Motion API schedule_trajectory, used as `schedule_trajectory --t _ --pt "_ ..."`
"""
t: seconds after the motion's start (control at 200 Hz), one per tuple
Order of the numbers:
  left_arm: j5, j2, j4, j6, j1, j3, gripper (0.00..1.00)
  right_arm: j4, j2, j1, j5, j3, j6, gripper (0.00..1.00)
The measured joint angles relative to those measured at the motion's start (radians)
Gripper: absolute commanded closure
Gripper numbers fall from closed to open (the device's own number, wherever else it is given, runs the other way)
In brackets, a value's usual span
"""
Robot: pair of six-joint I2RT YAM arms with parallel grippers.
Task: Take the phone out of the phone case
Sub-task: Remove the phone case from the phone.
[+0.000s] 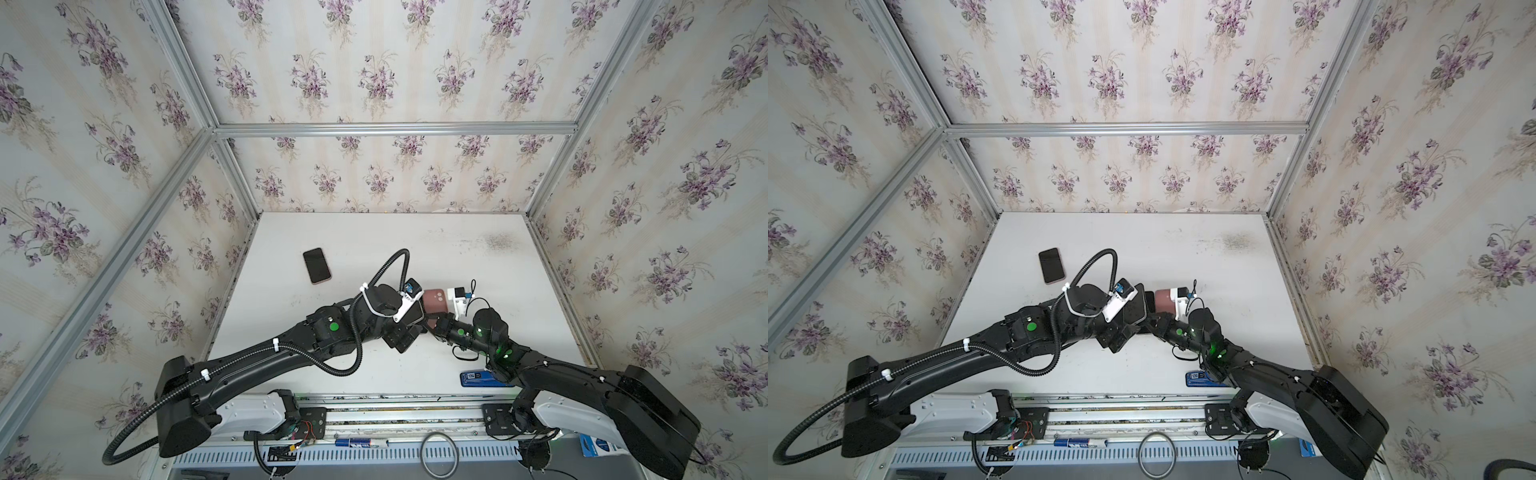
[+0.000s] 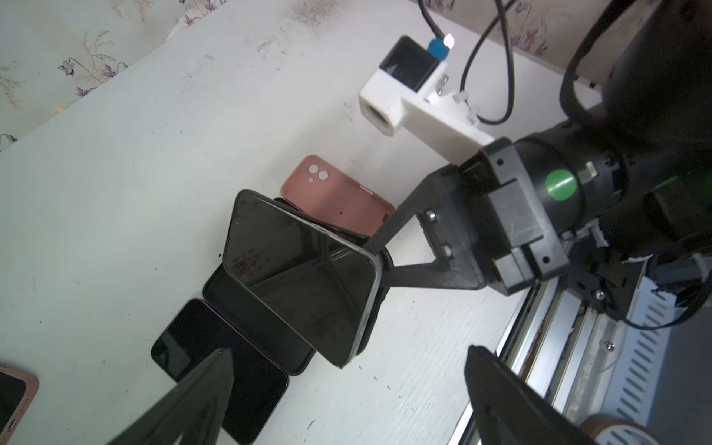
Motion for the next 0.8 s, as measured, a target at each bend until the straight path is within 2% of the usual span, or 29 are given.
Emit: schedule_trajectory --t 0.175,0.595,0.8 --pt "-0.041 0.057 -0.031 0.023 -0.016 0.019 0.16 0.007 0.003 0.0 -0.002 -0.005 0.016 1.0" --pt "-0.064 0.127 -0.039 0.03 -0.021 0.024 0.23 0.015 -0.001 0.0 -0.003 -0.011 0.038 1.0" --pt "-0.109 0.154 -0.032 0.031 -0.02 0.023 0.33 0.022 -0.001 0.0 -0.003 -0.01 0.049 1.0"
